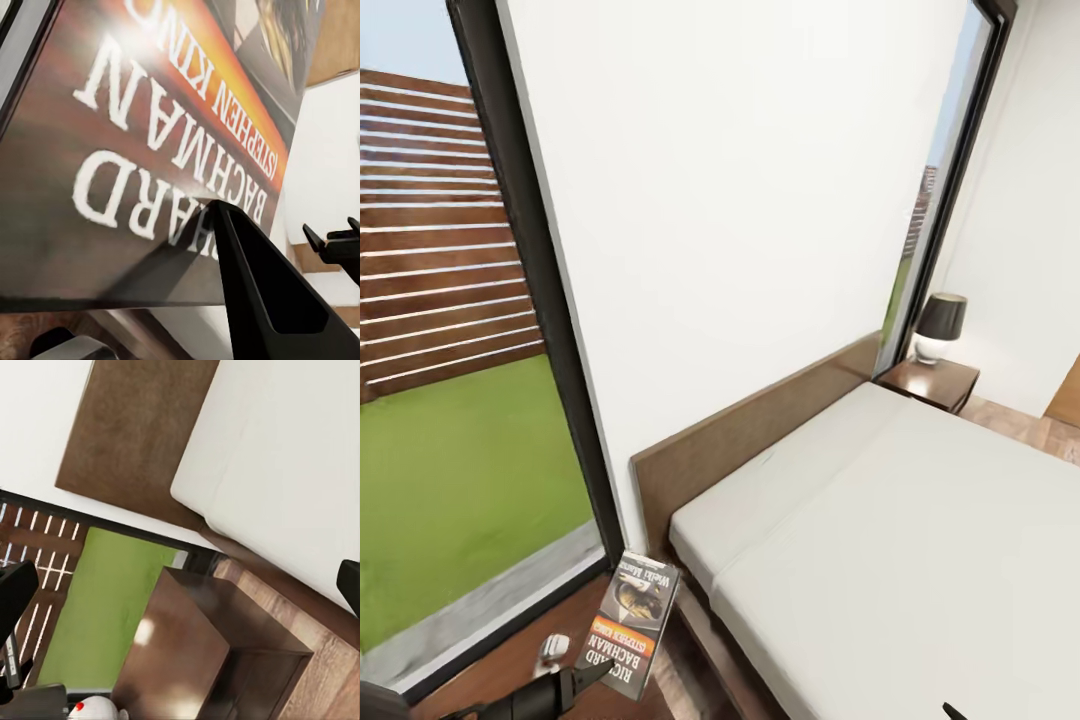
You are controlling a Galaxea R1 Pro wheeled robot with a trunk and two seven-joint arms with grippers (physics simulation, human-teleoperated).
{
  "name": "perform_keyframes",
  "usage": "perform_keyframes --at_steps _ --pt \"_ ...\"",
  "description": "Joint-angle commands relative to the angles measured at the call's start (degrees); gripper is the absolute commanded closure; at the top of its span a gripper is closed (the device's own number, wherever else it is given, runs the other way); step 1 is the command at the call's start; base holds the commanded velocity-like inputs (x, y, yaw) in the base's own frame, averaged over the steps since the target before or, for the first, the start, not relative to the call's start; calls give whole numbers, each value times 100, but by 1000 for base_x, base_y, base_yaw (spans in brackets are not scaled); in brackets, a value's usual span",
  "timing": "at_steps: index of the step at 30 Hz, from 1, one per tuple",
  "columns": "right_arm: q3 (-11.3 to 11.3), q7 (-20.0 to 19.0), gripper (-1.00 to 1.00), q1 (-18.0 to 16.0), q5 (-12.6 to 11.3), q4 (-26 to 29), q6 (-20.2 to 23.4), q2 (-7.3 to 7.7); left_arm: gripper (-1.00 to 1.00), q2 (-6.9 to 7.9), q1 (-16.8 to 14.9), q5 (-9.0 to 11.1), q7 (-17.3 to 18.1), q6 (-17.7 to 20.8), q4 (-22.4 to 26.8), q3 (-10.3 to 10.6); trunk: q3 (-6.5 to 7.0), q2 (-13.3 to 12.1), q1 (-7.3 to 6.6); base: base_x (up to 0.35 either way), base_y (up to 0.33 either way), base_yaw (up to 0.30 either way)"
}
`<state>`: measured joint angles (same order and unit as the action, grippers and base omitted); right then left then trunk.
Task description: In the bedroom, move the book from the bed onto either nightstand, and place the two sandals side by side next to the bed.
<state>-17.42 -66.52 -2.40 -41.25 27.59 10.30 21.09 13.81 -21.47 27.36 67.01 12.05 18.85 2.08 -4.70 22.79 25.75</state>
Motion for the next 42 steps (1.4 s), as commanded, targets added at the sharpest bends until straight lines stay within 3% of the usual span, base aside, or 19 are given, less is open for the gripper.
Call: perform_keyframes --at_steps 1,42 --pt "-3 -19 -100 -2 -32 0 60 0 100 1 -6 41 5 52 -2 20 -13 13 4 0 0 286" --pt "2 -19 -100 -4 -32 1 55 0 100 -10 -6 32 5 49 -30 29 -13 13 4 0 0 287"
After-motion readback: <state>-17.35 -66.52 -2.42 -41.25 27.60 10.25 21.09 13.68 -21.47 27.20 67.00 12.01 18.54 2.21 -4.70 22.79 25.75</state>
